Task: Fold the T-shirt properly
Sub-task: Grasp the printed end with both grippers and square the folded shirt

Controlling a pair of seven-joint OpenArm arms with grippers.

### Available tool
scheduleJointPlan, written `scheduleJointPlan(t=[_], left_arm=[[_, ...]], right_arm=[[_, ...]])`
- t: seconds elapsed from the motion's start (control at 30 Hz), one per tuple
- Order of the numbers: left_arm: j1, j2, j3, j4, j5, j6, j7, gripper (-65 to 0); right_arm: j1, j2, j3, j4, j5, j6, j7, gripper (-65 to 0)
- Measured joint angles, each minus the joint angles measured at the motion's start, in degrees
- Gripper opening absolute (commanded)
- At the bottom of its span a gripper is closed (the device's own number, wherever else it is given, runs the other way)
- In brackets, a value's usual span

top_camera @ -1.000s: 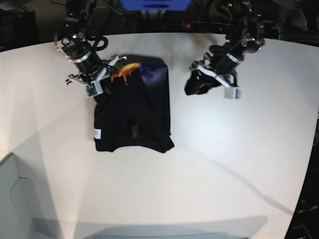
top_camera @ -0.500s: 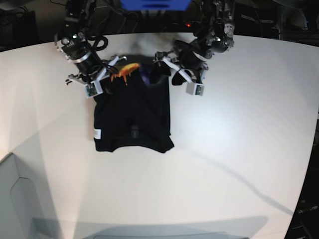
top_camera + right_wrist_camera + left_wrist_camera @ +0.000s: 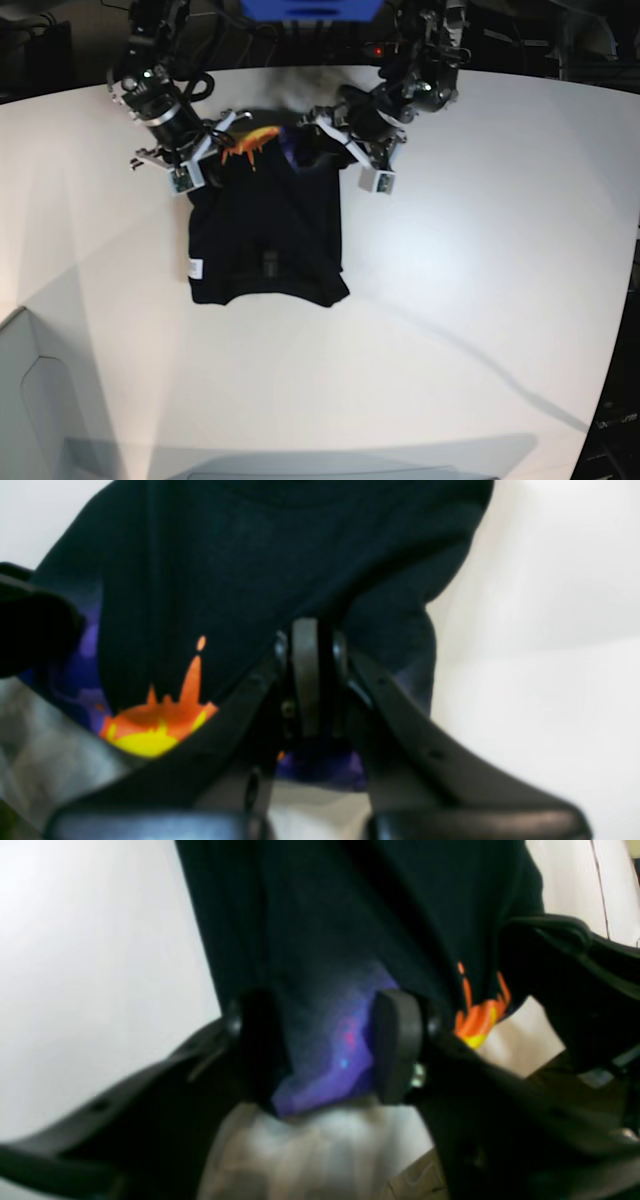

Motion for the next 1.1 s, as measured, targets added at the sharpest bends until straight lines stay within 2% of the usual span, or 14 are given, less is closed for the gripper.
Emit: scheduleJointPlan(t=[0.17, 0.23, 0.37, 0.43, 0.5, 0.63, 0.9, 1.1], left_arm=[[-1.2, 0.0, 0.2, -3.6, -0.6, -0.6, -0.7, -51.5], [-1.0, 0.0, 0.2, -4.2, -0.6, -0.6, -0.7, -53.3], [0.0, -0.3, -0.2, -3.9, -0.8, -0.6, -1.5, -53.6], [0.4, -2.2, 0.0, -3.9, -1.7, -1.2, -2.6, -53.6], [1.6, -3.7, 0.0, -4.0, -1.6, -1.6, -7.1, -53.6], [3.6, -5.9, 0.2, -4.4, -1.4, -1.5, -11.6, -53.6], [3.4, -6.4, -0.2, -6.8, -1.7, -1.5, -14.1, -53.5], [4.4, -6.5, -0.2, -5.2, -1.4, -1.4, -13.0, -53.3]], right_arm=[[0.3, 0.0, 0.0, -2.3, 0.0, 0.0, 0.3, -63.1], [0.3, 0.2, 0.0, -3.0, 0.1, 0.0, 0.6, -63.1], [1.3, 1.3, 0.6, -5.1, 0.6, 0.0, 0.9, -63.1], [1.7, 1.4, 2.4, -6.0, 1.8, 0.0, 1.4, -63.1], [2.3, 1.9, 3.7, -7.0, 2.1, 0.0, 1.5, -63.1], [3.5, 1.7, 5.2, -8.4, 2.1, 0.5, 1.5, -63.1], [4.1, 1.9, 5.9, -9.0, 1.8, 0.5, 1.7, -63.1], [4.3, 1.8, 6.0, -7.5, 1.0, 0.5, 0.4, -63.1]])
